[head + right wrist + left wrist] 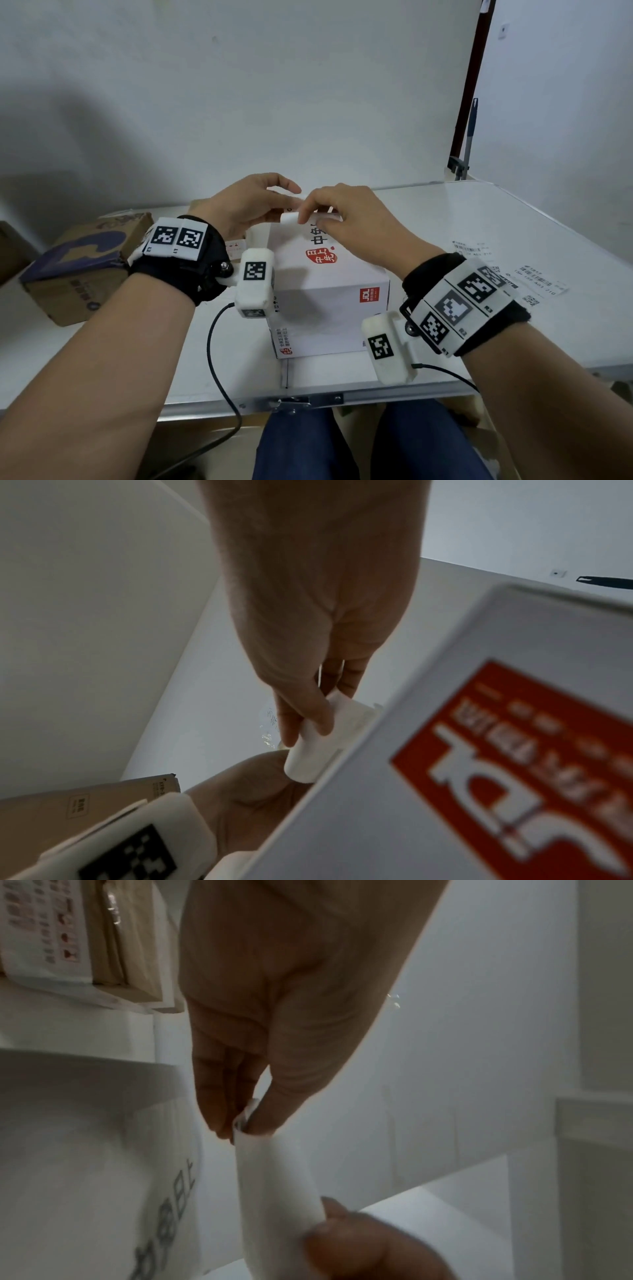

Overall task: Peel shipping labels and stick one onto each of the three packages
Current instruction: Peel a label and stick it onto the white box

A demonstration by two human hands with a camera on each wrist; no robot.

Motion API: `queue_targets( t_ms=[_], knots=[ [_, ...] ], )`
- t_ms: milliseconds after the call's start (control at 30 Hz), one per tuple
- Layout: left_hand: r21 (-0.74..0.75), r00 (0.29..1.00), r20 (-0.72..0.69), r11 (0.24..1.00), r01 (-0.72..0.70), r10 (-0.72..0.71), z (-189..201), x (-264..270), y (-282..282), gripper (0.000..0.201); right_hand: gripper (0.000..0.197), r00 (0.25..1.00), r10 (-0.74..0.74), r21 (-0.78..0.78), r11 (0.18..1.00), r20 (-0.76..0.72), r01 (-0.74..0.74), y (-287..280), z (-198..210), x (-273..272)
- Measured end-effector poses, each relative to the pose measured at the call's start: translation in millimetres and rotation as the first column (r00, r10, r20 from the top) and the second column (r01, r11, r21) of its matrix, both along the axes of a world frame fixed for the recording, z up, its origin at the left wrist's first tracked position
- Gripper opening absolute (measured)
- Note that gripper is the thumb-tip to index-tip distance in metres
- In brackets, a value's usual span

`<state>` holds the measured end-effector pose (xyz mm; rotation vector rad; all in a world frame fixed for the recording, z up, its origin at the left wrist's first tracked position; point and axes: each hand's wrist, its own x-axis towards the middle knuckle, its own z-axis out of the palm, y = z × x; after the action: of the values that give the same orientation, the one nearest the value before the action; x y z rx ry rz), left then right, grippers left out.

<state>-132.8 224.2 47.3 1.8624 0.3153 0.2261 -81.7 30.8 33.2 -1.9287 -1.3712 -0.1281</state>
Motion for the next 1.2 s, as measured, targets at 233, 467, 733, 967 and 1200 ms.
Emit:
queue_targets(
  t_ms=[233,467,733,967,1200],
  knots=[
    [0.195,0.985,0.089,0.967,-0.163,0.148,0.2,5.0,0.5,0.021,0.039,0.988,0.075,-0.003,0.997,-0.133,-0.076,-3.4,-7.9,-2.9],
    [0.361,0.989,-0.083,0.928,-0.088,0.126,10.2,4.9,2.6,0.018,0.026,0.993,0.064,-0.066,0.995,-0.097,-0.071,-7.6,-12.2,-4.4],
    [0.377,0.986,-0.126,0.925,-0.053,0.109,16.2,15.2,0.5,0.021,0.030,0.988,0.071,-0.073,0.994,-0.141,-0.082,-7.4,-16.1,-3.5],
    [0.290,0.974,-0.225,0.956,0.046,0.021,11.6,15.7,1.2,0.018,0.031,0.982,0.085,-0.083,0.992,-0.167,-0.099,-7.2,-18.6,-4.1],
    [0.207,0.968,-0.251,0.978,0.040,0.014,4.6,15.4,-0.1,0.004,0.030,0.984,0.062,-0.108,0.991,-0.166,-0.081,-9.1,-15.1,-8.2]
  ],
)
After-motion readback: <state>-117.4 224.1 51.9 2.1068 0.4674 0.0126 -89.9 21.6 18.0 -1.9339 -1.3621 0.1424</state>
